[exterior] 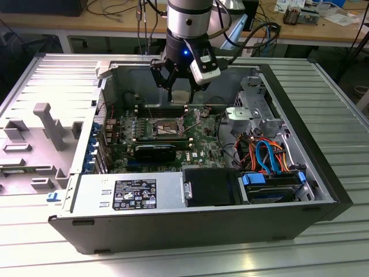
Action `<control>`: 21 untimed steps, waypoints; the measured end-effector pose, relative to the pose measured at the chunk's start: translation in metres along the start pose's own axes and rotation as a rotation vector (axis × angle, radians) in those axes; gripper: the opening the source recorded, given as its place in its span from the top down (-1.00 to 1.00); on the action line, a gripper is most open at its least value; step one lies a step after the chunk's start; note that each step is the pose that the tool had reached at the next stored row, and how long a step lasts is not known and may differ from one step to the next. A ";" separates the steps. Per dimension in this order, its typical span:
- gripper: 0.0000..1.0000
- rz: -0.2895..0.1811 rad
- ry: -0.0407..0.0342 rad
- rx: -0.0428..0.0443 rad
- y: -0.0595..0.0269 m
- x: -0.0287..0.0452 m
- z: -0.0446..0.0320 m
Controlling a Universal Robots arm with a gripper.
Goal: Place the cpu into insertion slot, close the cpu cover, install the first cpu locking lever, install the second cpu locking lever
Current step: 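Place the cpu into insertion slot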
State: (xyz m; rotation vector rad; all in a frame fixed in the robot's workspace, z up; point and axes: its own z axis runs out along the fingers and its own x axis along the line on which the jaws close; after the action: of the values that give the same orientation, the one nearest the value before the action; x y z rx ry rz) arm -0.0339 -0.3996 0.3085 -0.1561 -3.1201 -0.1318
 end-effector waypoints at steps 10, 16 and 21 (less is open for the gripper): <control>-0.09 0.034 -0.0031 0.0014 -0.0001 0.0000 0.0011; -0.09 0.039 -0.0036 0.0019 -0.0001 0.0000 0.0013; -0.09 0.043 -0.0039 0.0022 -0.0001 0.0000 0.0014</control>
State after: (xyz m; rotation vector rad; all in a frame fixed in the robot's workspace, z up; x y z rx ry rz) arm -0.0339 -0.3996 0.3071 -0.2230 -3.1182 -0.1276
